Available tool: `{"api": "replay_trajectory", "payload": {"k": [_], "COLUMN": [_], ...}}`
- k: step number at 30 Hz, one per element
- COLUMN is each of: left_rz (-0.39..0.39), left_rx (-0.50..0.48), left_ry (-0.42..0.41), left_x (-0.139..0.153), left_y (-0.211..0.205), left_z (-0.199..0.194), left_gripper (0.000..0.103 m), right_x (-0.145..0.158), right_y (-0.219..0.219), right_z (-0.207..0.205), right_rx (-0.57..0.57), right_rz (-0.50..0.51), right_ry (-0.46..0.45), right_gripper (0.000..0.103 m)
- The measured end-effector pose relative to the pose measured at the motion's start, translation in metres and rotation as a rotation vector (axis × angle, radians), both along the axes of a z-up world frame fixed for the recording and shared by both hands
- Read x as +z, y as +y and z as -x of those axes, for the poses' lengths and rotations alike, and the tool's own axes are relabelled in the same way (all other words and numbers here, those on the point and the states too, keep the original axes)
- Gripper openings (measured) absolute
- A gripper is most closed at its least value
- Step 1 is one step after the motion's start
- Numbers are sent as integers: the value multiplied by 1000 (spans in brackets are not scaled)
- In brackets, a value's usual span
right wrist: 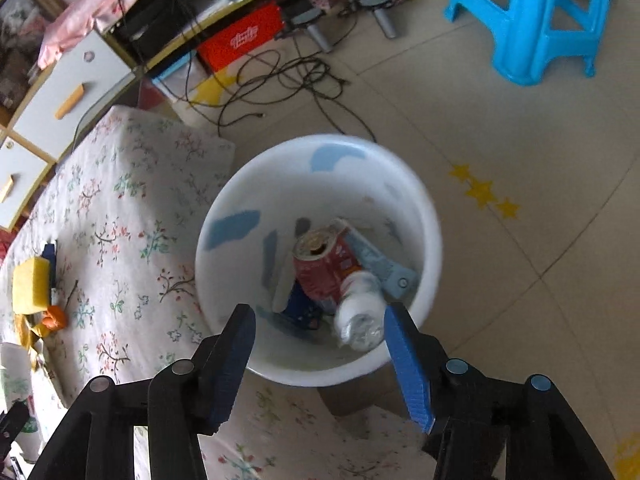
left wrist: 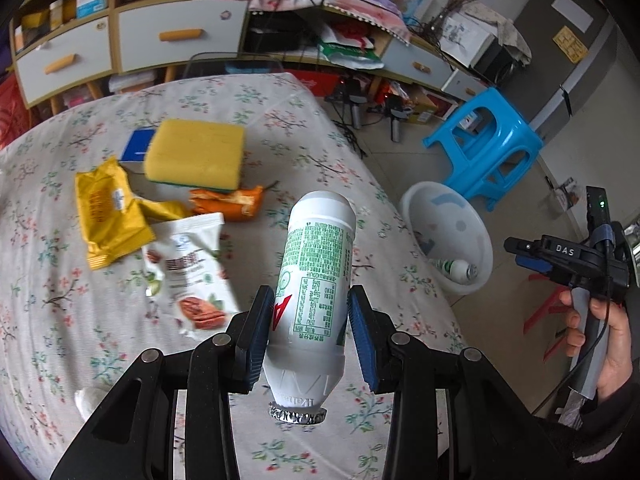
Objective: Collect trash
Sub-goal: 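Drop the white bottle into the white bin with the right tool while the left tool carries its bottle, then lower the white bottle into the white bin and open the left tool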
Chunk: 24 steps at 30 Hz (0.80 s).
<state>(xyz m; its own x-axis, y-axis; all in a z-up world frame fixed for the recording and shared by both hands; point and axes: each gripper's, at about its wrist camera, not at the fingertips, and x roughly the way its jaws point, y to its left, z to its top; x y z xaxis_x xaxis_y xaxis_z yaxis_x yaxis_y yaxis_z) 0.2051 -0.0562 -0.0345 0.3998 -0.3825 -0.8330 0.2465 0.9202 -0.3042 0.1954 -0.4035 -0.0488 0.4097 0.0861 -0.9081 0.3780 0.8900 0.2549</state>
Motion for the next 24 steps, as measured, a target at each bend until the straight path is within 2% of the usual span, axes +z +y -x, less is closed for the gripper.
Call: {"api": "replay_trajectory", "payload": {"k": [9,20,24], "left_rz": [0,-2,2], "left_rx": [-82,-215,-235], "left_ry": [7,11,10], "left_x": [-6,-25,-31], "left_y": [-49,-158,-185], "left_z": [-2,-19,-29], "left_gripper": [40,40,40], "right_x": [12,17,15], "right_y": [-22,-48,-56], "right_z": [32,60,65], "right_rx": [6,-10,-10], "right_rz": [48,77,105], "right_ry": [-22,-49,-45], "right_gripper": [60,62,62]}}
